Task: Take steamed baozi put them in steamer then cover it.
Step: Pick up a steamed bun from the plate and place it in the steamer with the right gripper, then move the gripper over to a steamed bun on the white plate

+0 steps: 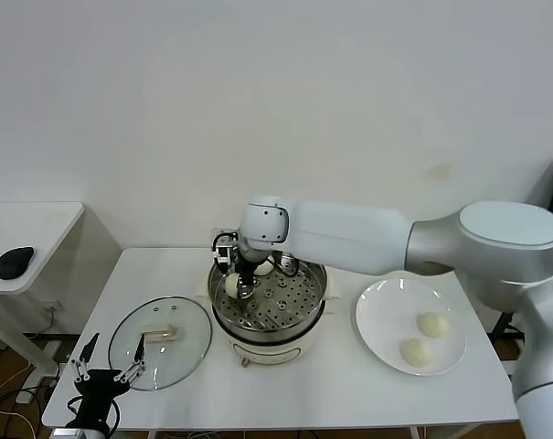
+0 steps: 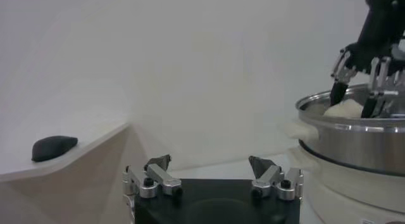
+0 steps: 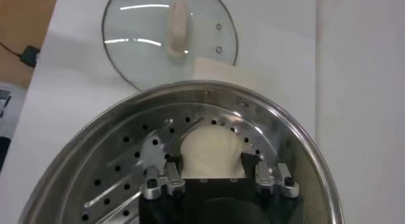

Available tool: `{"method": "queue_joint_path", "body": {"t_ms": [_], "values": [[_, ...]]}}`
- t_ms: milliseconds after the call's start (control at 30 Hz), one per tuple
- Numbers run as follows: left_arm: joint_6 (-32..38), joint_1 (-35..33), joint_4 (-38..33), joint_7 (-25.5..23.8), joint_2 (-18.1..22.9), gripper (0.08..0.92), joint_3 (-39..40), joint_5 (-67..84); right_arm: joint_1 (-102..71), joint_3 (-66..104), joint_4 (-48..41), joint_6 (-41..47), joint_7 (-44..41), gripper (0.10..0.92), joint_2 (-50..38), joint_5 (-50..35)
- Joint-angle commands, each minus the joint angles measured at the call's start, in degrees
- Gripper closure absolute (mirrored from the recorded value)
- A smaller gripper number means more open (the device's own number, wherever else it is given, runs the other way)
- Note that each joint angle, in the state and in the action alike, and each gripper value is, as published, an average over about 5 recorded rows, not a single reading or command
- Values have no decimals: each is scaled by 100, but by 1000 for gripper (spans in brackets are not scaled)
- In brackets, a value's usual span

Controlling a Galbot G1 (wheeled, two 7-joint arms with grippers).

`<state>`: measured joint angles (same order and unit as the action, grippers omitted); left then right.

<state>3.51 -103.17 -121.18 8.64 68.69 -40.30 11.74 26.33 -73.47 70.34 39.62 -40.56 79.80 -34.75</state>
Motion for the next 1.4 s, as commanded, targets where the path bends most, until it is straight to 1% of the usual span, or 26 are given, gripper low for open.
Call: {"method": "queue_joint_path", "body": {"t_ms": [33,133,233,367,467,700,800,933,1133,1400], "values": [[4,15,16,14,3,177,-25,3,-194,33,-357,42,77,440,212,109],[2,33,11,19,7,177,-36,9,-202,105,-380,28,89,423,188,89],[-1,28,-4,18,4,177,-31,5,-60,200,-224,0,-70,358,33,96],[-6,72,28,19,12,177,-51,10,419,227,202,-234,-807,247,-449,307],[-8,96,64,17,0,177,-71,25,783,207,584,-488,-1323,210,-942,520],[-20,94,85,11,-52,177,-97,33,1408,191,1826,-880,-1945,203,-2771,991],[-32,60,65,7,-84,177,-98,28,1504,168,2240,-1216,-2222,203,-3508,1388],[-61,67,47,-1,-81,177,-49,13,1347,123,2509,-1731,-2476,203,-4452,2077],[-67,8,75,-3,-78,177,-16,-16,505,350,2802,-2020,-2485,203,-5446,2780],[-60,-111,90,-6,-75,177,-72,-36,-1631,1959,2816,-2446,-2477,203,-6257,3572]]}}
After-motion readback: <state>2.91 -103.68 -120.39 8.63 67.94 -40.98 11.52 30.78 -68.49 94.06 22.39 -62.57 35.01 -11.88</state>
